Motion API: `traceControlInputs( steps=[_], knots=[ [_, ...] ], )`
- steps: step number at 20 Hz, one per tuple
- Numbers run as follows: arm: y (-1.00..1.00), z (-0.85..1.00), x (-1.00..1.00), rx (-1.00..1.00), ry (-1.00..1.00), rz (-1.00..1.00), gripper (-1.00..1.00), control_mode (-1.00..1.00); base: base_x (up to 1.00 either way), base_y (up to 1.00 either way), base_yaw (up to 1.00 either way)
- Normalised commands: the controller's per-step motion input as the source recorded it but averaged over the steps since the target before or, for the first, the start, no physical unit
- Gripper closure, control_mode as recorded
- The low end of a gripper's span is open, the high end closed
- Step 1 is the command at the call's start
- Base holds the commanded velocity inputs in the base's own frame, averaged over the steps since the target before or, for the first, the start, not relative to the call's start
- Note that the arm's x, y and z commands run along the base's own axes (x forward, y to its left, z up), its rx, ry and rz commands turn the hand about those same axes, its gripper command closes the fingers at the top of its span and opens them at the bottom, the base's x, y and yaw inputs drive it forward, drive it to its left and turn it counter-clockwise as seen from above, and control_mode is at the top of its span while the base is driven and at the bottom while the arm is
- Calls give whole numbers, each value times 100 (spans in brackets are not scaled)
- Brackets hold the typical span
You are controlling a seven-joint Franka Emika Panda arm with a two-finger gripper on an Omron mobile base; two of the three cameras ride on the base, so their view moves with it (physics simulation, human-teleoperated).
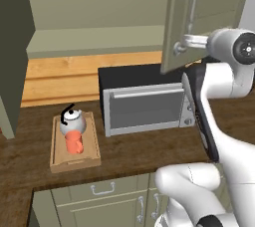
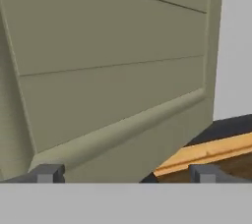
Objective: Pick the kettle from the counter and place it on the tray. Then pick the mug from the cabinet and place it on the tray. Then close the cabinet doors.
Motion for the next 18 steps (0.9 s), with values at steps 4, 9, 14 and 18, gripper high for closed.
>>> traceControlInputs(
  steps=[4, 9, 14, 18],
  knots=[
    [1, -12, 99, 0, 13, 23, -100, -100, 0, 0, 0],
    [0, -20, 97, -3, 18, 9, -100, -100, 0, 0, 0],
    [-1, -26, 89, -2, 18, 3, -100, -100, 0, 0, 0],
    [-8, -32, 66, -5, 15, 0, -100, -100, 0, 0, 0]
  ],
)
